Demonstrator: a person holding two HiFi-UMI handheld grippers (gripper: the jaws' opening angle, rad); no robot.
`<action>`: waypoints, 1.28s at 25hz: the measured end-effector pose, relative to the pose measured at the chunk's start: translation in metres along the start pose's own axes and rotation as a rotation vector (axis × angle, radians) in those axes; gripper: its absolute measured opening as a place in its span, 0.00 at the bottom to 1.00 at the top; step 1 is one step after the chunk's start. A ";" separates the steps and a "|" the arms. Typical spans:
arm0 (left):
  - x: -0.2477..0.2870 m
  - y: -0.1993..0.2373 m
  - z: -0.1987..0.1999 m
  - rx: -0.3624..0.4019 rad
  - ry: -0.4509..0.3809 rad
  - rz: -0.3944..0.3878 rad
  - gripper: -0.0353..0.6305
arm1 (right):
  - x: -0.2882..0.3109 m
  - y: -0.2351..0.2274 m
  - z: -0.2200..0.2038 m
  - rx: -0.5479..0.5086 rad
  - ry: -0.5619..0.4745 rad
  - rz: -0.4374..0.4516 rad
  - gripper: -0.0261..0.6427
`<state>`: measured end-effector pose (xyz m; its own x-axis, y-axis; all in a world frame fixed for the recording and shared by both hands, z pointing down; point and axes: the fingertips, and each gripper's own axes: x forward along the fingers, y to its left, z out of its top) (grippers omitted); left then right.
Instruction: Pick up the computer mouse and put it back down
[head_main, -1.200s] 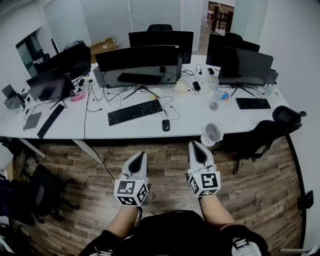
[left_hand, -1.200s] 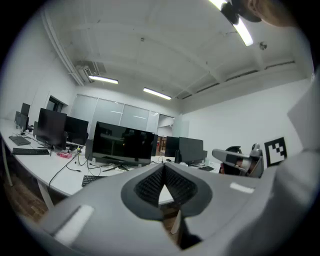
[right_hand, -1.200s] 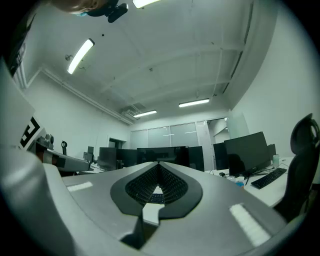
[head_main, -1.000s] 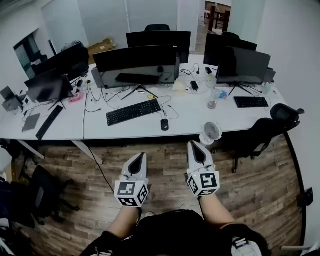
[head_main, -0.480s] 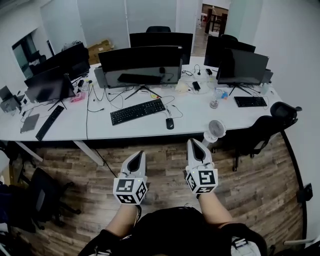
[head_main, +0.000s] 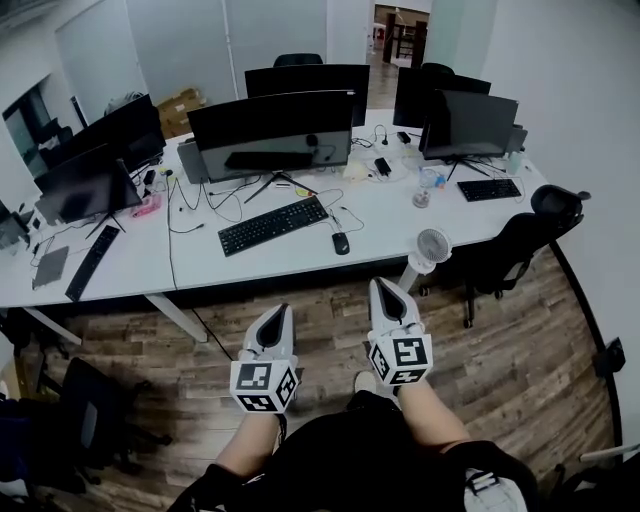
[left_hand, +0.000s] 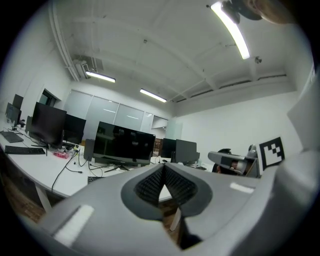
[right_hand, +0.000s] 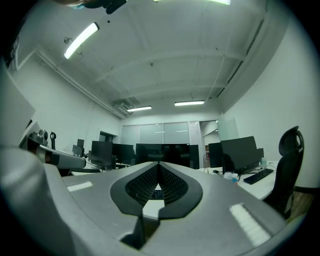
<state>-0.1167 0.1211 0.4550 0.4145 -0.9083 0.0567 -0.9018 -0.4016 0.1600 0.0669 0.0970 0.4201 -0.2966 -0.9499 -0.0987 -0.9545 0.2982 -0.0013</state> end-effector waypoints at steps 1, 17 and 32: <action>0.000 0.002 -0.001 -0.001 0.002 -0.001 0.13 | 0.002 0.002 0.000 0.002 -0.001 0.001 0.04; 0.092 0.047 -0.002 0.013 0.022 0.051 0.13 | 0.103 -0.037 -0.023 0.050 -0.027 0.016 0.03; 0.275 0.078 0.027 0.014 0.037 0.095 0.13 | 0.272 -0.122 -0.038 0.073 0.013 0.096 0.04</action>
<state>-0.0761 -0.1627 0.4567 0.3310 -0.9374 0.1078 -0.9388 -0.3156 0.1381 0.1019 -0.2018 0.4314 -0.3877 -0.9174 -0.0894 -0.9169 0.3938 -0.0648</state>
